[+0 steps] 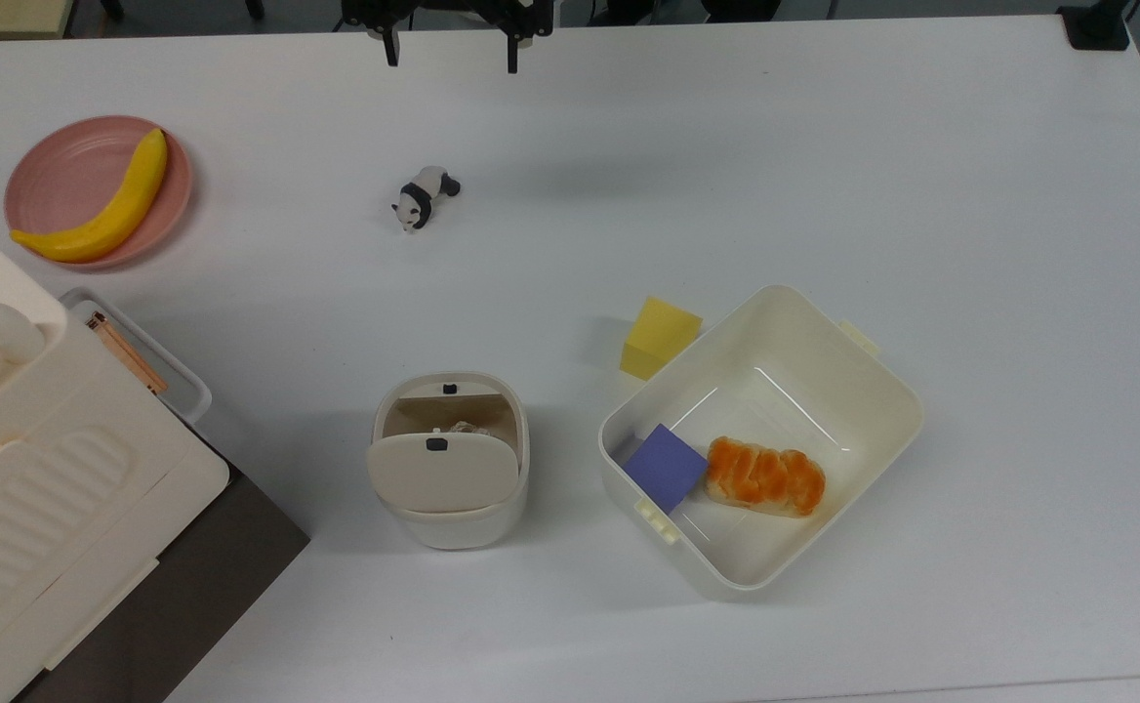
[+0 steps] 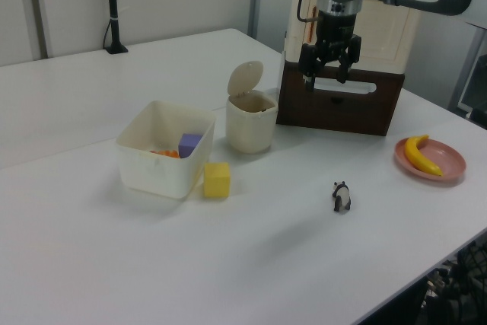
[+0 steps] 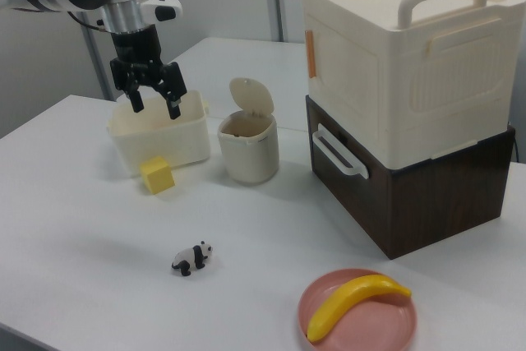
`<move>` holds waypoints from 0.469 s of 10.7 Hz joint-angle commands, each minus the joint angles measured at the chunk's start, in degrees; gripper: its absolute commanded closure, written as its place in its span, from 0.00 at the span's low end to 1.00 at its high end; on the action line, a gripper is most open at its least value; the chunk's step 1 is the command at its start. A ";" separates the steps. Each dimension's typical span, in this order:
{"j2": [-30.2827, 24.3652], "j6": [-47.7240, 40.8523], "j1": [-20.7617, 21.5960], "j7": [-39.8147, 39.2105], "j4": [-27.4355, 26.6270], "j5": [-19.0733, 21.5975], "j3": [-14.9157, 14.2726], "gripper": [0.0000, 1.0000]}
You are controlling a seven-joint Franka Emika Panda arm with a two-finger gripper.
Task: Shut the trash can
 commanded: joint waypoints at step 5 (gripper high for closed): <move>-0.95 -1.31 0.35 -0.21 -0.93 1.19 -0.36 0.00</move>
